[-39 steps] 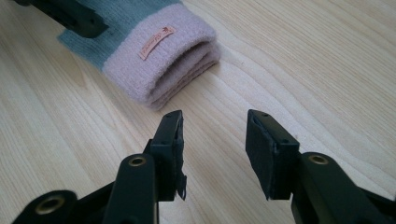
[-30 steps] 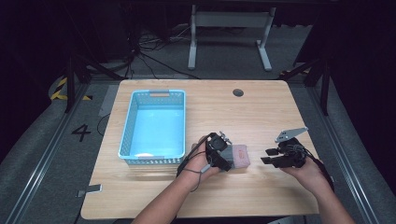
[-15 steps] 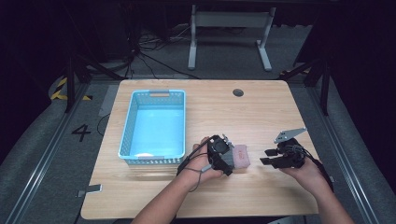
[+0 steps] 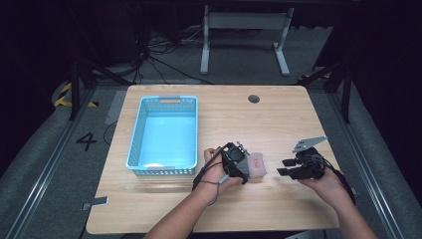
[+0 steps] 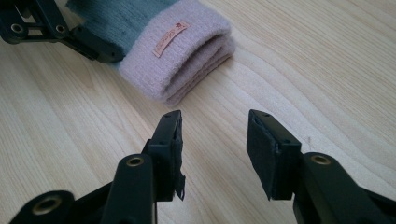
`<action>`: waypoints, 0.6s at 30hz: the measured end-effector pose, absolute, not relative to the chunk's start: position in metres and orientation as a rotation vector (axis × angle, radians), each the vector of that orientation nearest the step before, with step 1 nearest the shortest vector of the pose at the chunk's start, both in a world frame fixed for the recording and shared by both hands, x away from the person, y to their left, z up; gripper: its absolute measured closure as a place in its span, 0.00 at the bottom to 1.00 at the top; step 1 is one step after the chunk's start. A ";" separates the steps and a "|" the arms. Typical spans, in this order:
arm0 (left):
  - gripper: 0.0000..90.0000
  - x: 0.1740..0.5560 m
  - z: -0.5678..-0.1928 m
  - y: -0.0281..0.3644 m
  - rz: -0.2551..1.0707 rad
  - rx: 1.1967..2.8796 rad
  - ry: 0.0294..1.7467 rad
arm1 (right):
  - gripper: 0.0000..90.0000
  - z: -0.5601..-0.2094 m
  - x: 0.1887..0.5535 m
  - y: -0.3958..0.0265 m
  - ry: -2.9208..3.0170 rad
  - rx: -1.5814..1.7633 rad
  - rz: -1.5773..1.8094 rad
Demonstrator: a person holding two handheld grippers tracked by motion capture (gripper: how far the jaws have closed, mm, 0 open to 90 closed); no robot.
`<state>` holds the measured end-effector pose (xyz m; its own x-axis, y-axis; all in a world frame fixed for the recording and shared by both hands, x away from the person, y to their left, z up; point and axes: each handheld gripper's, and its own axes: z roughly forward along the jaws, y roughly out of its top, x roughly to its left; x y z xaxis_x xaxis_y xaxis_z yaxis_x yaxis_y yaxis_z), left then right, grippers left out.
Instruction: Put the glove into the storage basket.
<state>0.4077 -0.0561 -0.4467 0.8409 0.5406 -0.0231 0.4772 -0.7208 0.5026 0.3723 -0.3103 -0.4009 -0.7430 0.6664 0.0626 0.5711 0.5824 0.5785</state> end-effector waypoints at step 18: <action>0.71 0.408 -0.426 -0.033 0.185 2.439 0.693 | 0.63 -0.397 0.384 -0.312 2.639 1.040 0.922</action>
<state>0.4081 -0.0334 -0.4261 0.8548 0.5184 -0.0260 0.4361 -0.6901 0.5776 0.3843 -0.3123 -0.3973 -0.7458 0.6620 0.0741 0.5643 0.5687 0.5985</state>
